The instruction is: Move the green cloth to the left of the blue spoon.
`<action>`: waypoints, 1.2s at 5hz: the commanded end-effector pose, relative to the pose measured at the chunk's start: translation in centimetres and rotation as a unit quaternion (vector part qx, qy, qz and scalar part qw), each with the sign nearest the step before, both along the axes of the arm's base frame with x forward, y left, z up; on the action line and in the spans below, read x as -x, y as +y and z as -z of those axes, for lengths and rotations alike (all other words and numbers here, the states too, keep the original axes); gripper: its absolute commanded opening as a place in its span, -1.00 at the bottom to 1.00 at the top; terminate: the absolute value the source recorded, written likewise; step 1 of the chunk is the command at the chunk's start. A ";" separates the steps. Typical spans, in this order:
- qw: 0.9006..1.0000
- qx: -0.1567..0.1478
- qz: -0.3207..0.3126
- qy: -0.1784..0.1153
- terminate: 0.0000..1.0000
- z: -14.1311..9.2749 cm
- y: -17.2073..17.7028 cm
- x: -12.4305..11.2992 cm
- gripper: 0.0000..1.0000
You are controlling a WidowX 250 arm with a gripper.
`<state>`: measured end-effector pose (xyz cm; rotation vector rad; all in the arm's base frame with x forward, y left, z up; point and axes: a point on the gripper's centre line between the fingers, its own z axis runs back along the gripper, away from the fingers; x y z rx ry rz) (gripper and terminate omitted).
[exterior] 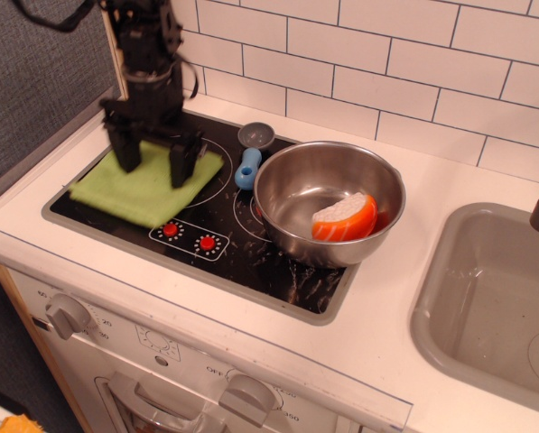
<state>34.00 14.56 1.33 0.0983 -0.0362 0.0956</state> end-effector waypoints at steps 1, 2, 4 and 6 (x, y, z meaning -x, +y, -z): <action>0.998 -0.008 0.047 -0.048 -1.00 -2.3 -2.6 -6.3 1.00; 0.996 -0.009 0.046 -0.070 -1.00 -4.7 -3.2 -7.8 1.00; 0.992 0.001 0.019 -0.124 -1.00 -10.3 -2.6 -7.8 1.00; 0.991 0.005 0.021 -0.131 -1.00 -11.4 -3.2 -7.1 1.00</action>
